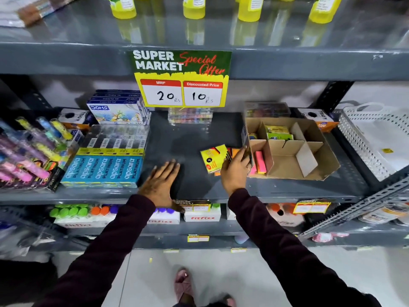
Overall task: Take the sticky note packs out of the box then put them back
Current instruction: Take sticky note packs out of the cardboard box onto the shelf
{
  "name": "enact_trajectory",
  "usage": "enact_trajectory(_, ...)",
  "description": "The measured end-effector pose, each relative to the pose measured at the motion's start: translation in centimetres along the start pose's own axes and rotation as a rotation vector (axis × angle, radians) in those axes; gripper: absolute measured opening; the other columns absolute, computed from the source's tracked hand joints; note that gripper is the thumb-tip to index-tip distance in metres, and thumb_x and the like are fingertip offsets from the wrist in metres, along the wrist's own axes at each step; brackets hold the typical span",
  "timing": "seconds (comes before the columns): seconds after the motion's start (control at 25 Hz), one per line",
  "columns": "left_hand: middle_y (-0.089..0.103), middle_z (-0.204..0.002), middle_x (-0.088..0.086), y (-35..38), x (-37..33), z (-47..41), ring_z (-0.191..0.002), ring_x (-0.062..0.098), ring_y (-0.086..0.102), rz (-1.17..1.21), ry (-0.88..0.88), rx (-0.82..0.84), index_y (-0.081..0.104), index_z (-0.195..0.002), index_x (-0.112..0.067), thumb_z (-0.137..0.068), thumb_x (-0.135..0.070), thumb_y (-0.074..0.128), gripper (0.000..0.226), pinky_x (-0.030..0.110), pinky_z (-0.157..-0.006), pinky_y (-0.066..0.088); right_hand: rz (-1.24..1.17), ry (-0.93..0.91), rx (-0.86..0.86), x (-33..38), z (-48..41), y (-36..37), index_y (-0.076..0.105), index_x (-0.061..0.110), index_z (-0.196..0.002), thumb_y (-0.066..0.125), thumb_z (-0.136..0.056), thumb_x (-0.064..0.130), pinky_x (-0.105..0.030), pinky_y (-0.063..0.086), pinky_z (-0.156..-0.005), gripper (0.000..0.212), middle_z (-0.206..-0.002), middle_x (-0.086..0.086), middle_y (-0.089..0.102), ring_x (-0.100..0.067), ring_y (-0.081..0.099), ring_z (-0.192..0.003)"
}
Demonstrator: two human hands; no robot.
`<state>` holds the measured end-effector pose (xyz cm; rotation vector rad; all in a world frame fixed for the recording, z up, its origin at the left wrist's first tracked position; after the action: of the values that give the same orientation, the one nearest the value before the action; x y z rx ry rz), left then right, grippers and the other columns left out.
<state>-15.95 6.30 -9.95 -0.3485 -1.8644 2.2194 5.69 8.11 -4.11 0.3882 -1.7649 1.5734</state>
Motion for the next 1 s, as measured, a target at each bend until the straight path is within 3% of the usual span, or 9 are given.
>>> enact_trajectory(0.12, -0.028, -0.145, 0.000, 0.8, 0.1, 0.0, -0.140, 0.020, -0.016, -0.067, -0.023, 0.060, -0.016, -0.144, -0.008, -0.045, -0.071, 0.071, 0.145, 0.043, -0.115, -0.003, 0.257, -0.225, 0.076, 1.6, 1.3, 1.1, 0.013, -0.005, -0.145, 0.044, -0.096, 0.027, -0.047, 0.011, -0.119, 0.066, -0.153, -0.030, 0.017, -0.041, 0.014, -0.143)
enact_trajectory(0.28, -0.025, -0.147, 0.002, 0.9, 0.5, -0.1, -0.139, 0.016, -0.015, -0.069, -0.086, -0.035, -0.019, -0.141, -0.008, -0.060, -0.053, 0.075, 0.132, 0.040, -0.116, -0.001, 0.489, -0.280, 0.163, 2.0, 1.0, 3.2, 0.025, -0.002, -0.143, 0.054, -0.088, 0.044, -0.053, 0.017, -0.117, 0.076, -0.149, -0.030, 0.028, -0.047, 0.026, -0.137)
enact_trajectory(0.36, -0.011, -0.152, 0.006, 0.8, 0.7, 0.4, -0.141, 0.017, -0.004, -0.058, -0.081, -0.104, -0.014, -0.140, -0.008, -0.060, -0.051, 0.076, 0.128, 0.040, -0.116, 0.006, 0.517, -0.324, 0.026, 2.8, 1.0, 3.0, 0.040, -0.004, -0.135, 0.067, -0.079, 0.039, -0.057, 0.031, -0.110, 0.075, -0.133, -0.034, 0.047, -0.052, 0.044, -0.123)
enact_trajectory(0.48, 0.027, -0.150, 0.016, 0.9, 1.4, 1.4, -0.136, 0.027, 0.029, 0.013, -0.077, -0.167, 0.017, -0.143, -0.001, -0.045, -0.054, 0.081, 0.129, 0.046, -0.110, 0.026, 0.542, -0.434, -0.111, 5.0, 1.4, 3.5, 0.052, -0.004, -0.125, 0.071, -0.073, 0.040, -0.057, 0.042, -0.101, 0.071, -0.114, -0.032, 0.060, -0.051, 0.057, -0.107)
enact_trajectory(0.6, 0.032, -0.147, 0.021, 0.8, 1.6, 2.0, -0.134, 0.032, 0.032, 0.092, -0.070, -0.201, 0.029, -0.139, 0.004, -0.045, -0.055, 0.079, 0.122, 0.047, -0.109, 0.025, 0.562, -0.464, -0.032, 7.2, 1.0, 5.8, 0.055, 0.001, -0.122, 0.071, -0.073, 0.044, -0.055, 0.045, -0.098, 0.067, -0.108, -0.029, 0.063, -0.049, 0.060, -0.102)
enact_trajectory(0.72, 0.035, -0.145, 0.022, 0.9, 1.9, 2.4, -0.132, 0.033, 0.036, 0.111, -0.090, -0.237, 0.033, -0.137, 0.005, -0.042, -0.042, 0.084, 0.118, 0.047, -0.106, 0.028, 0.591, -0.433, 0.104, 8.3, 0.2, 8.9, 0.064, 0.003, -0.111, 0.079, -0.064, 0.043, -0.055, 0.051, -0.090, 0.064, -0.102, -0.030, 0.066, -0.049, 0.064, -0.094)
enact_trajectory(0.8, 0.038, -0.142, 0.024, 1.2, 2.0, 2.6, -0.129, 0.036, 0.040, 0.118, -0.096, -0.250, 0.036, -0.135, 0.007, -0.042, -0.034, 0.085, 0.113, 0.048, -0.102, 0.032, 0.579, -0.441, 0.128, 8.8, -0.7, 10.2, 0.060, 0.003, -0.116, 0.076, -0.070, 0.041, -0.056, 0.045, -0.098, 0.062, -0.109, -0.033, 0.063, -0.050, 0.061, -0.101)
enact_trajectory(0.88, 0.041, -0.140, 0.025, 1.3, 2.1, 2.7, -0.127, 0.038, 0.041, 0.126, -0.087, -0.276, 0.038, -0.133, 0.008, -0.052, -0.036, 0.077, 0.101, 0.050, -0.100, 0.033, 0.529, -0.430, 0.147, 9.4, -1.9, 11.4, 0.044, 0.002, -0.132, 0.059, -0.086, 0.040, -0.054, 0.026, -0.113, 0.061, -0.128, -0.034, 0.048, -0.050, 0.046, -0.121)
enact_trajectory(1.0, 0.043, -0.139, 0.024, 1.4, 2.0, 2.5, -0.126, 0.038, 0.043, 0.084, -0.084, -0.278, 0.040, -0.132, 0.008, -0.055, -0.042, 0.071, 0.097, 0.050, -0.100, 0.028, 0.509, -0.379, 0.183, 10.0, -2.9, 13.0, 0.035, 0.005, -0.137, 0.049, -0.091, 0.046, -0.052, 0.015, -0.118, 0.063, -0.136, -0.029, 0.039, -0.045, 0.035, -0.130)
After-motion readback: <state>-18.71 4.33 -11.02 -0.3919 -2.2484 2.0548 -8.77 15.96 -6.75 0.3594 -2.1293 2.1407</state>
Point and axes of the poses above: each hand's wrist, its own z-axis away from the middle knuckle, its own y-axis out of the palm, x = y × z, the point moved 7 cm from there along -z, towards the middle knuckle
